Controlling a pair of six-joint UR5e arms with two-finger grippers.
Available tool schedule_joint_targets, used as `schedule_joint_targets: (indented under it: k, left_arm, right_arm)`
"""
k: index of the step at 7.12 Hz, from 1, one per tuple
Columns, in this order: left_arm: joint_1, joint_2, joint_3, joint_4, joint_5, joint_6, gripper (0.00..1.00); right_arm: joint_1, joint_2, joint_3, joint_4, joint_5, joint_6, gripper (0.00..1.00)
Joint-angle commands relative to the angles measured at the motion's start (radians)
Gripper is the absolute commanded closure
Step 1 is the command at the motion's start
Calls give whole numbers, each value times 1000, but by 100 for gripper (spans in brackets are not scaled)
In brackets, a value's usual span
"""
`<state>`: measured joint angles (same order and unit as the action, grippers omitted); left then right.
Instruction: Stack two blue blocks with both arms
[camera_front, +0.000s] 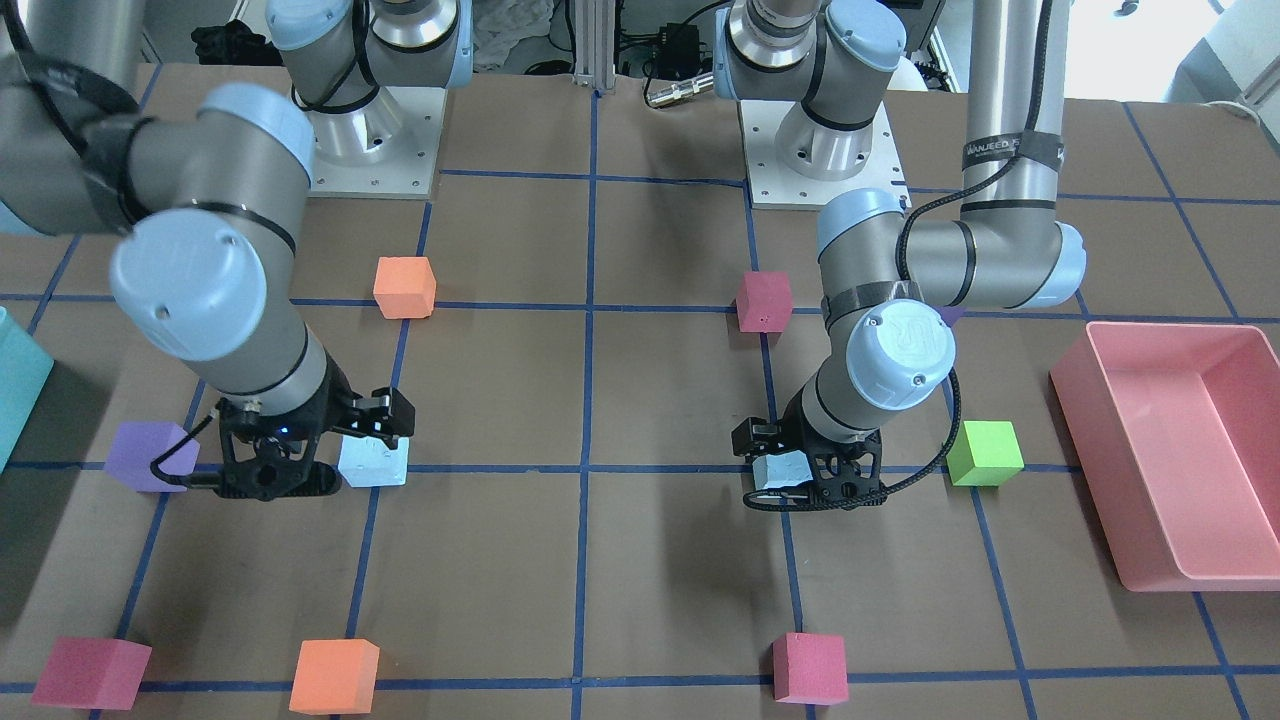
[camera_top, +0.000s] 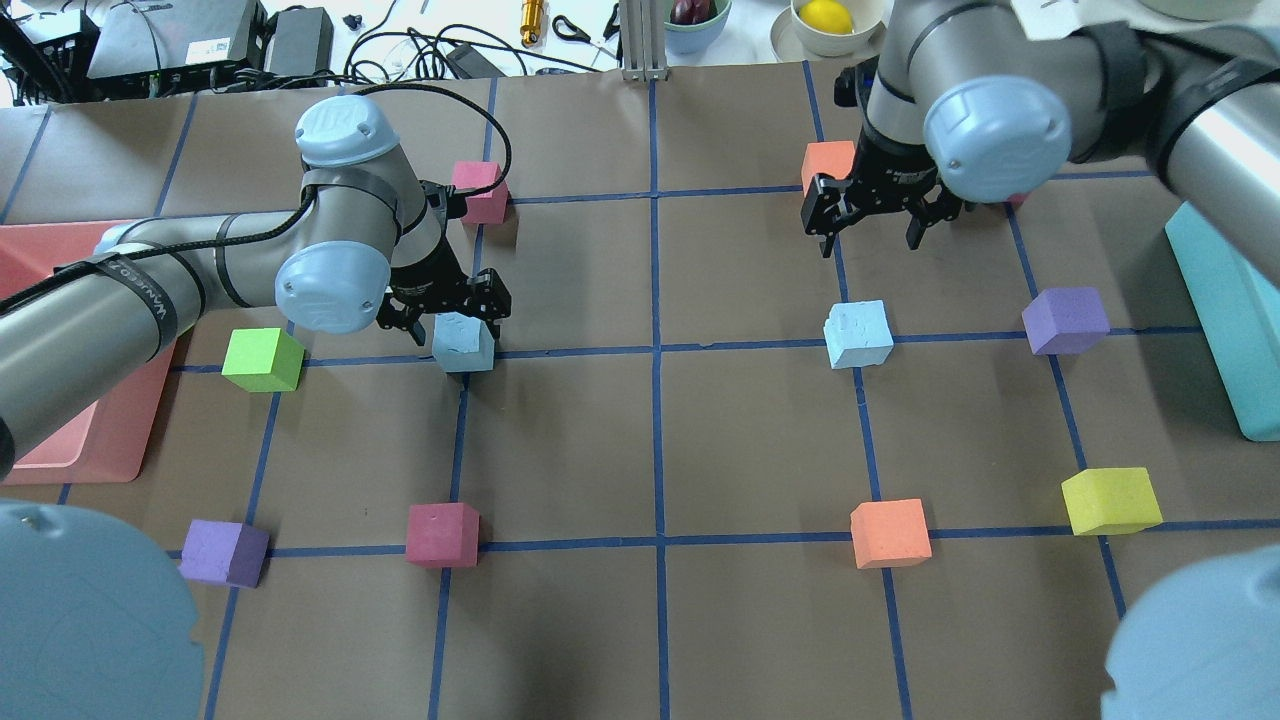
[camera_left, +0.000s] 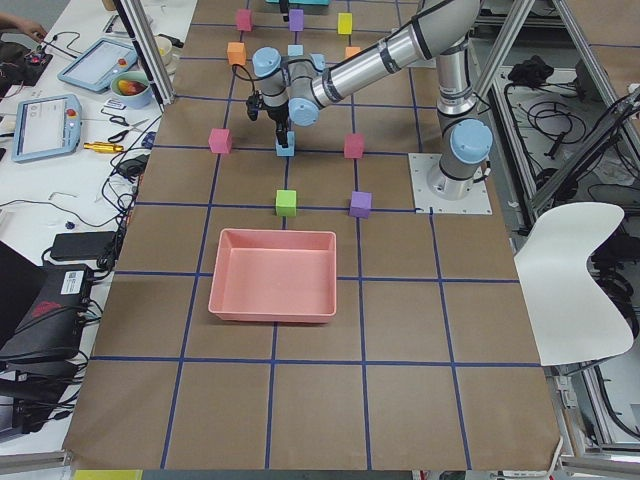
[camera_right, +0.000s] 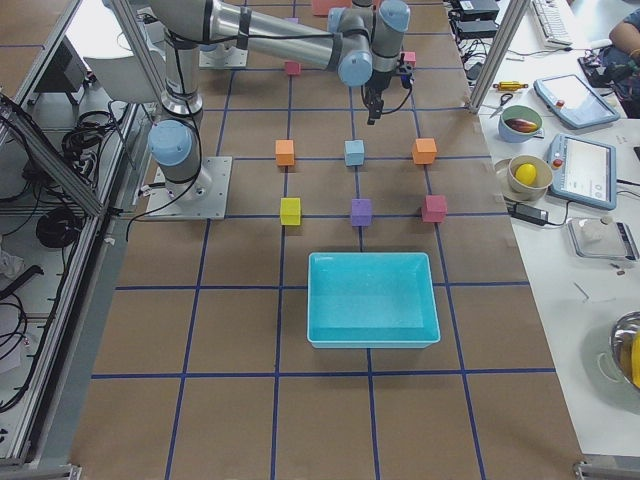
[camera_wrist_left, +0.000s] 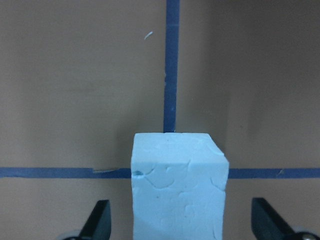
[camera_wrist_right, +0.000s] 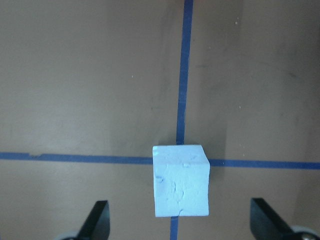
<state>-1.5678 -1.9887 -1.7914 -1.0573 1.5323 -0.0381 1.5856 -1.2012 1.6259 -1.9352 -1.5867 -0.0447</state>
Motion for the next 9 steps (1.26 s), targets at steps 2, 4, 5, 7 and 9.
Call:
schedule_joint_targets:
  k: [2, 4, 5, 7, 9]
  left_arm:
    - [-1, -12, 0, 28, 2, -5, 11]
    - [-1, -21, -2, 83, 2, -3, 30]
    - [-1, -21, -2, 83, 3, -9, 58]
    - [-1, -1, 13, 83, 11, -2, 73]
    - [-1, 5, 26, 82, 14, -6, 74]
  right_arm:
    - [-39, 83, 239, -385, 11, -46, 1]
    - [-39, 83, 244, -360, 11, -43, 56]
    - [-36, 72, 224, -284, 27, -35, 65]
    - [8, 75, 102, -194, 143, 47, 64]
    - [139, 187, -44, -162, 189, 189, 61]
